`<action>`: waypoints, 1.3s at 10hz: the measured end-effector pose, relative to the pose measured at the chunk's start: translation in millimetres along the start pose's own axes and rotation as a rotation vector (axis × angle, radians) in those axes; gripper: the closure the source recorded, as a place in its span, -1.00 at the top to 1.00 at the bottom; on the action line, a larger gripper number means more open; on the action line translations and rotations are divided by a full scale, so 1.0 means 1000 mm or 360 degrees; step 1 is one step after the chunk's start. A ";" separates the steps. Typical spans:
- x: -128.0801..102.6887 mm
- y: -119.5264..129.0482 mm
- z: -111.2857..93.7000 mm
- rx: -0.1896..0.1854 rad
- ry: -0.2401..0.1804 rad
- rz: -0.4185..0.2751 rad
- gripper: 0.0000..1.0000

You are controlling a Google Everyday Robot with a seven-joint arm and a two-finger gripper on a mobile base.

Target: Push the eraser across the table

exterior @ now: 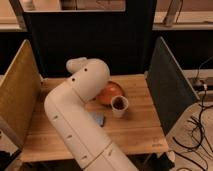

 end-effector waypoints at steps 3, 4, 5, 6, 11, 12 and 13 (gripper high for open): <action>-0.001 0.039 0.009 -0.0051 0.0060 -0.0172 -1.00; -0.003 0.056 0.013 -0.0060 0.0082 -0.0255 -1.00; -0.004 0.069 0.014 -0.0068 0.0093 -0.0320 -1.00; -0.003 0.077 0.014 -0.0072 0.0100 -0.0360 -1.00; -0.009 0.015 -0.071 0.0153 -0.0168 -0.0065 -1.00; -0.001 -0.023 -0.119 0.0212 -0.0328 0.0116 -1.00; 0.006 -0.044 -0.151 0.0231 -0.0433 0.0242 -1.00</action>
